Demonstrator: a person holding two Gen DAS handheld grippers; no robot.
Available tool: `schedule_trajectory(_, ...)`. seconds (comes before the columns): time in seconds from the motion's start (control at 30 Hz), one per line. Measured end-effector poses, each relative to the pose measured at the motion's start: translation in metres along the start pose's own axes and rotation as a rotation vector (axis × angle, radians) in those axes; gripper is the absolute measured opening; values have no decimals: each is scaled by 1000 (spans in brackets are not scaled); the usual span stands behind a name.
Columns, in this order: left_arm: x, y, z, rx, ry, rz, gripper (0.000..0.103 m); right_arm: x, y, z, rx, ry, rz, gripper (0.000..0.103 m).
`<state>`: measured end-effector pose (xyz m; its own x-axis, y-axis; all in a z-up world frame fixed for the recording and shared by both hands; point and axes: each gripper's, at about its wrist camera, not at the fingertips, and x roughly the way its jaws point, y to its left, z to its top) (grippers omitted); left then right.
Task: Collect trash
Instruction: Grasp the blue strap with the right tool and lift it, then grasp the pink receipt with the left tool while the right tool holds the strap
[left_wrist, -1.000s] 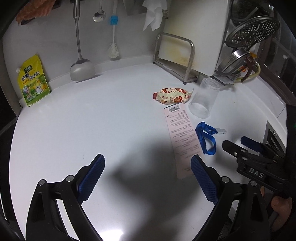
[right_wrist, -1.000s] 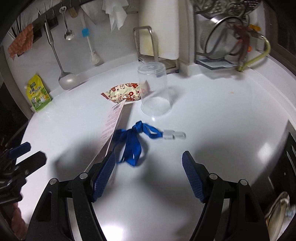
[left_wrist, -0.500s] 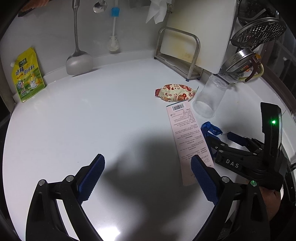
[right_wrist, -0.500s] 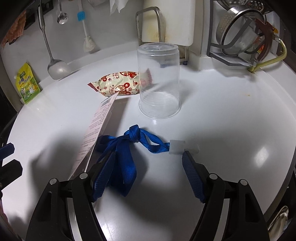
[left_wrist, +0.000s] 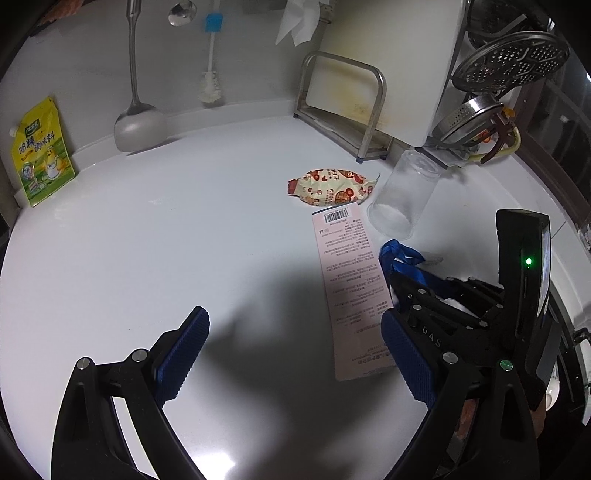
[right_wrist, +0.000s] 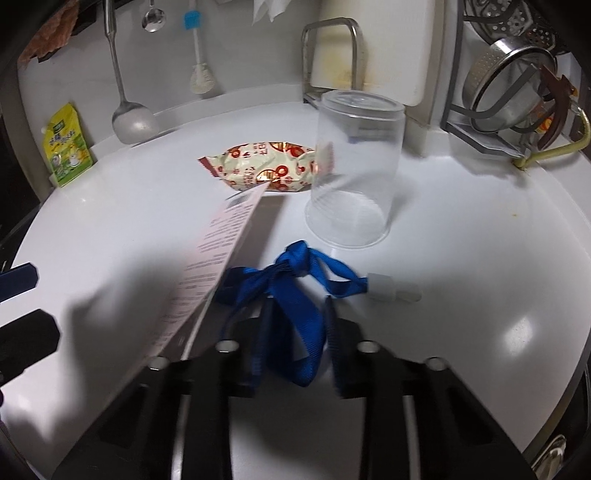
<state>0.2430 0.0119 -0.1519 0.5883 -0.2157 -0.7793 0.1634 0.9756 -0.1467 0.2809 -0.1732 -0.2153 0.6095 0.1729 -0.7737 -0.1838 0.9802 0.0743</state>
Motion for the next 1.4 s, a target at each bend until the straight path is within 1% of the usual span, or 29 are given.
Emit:
schedule_trajectory(0.07,2,-5,2,3,1,-8,92,-1,-4,-1,24,3,30,8)
schedule_trajectory(0.17,6,-13,5,6,0,-26,92,-7,-15,-4,68,-2,63,7)
schedule_trajectory(0.33,12,-26,11,19,-2,-42,92,-21,-32,-8,114,-29,68,6)
schedule_trajectory(0.6,22,-45,11,37,9,-64,92,-54,-50,-6,117,-91,39,5)
schedule_trajectory(0.8,36,-58,13,42,29,-73,92,-73,-68,-13,157,-111,1,5)
schedule_trajectory(1.03,63,-71,17,45,55,-37,92,-85,-86,-30,209,-104,-28,5)
schedule_trajectory(1.4,95,-78,19,26,112,0,92,-106,-93,-52,256,-115,-45,5)
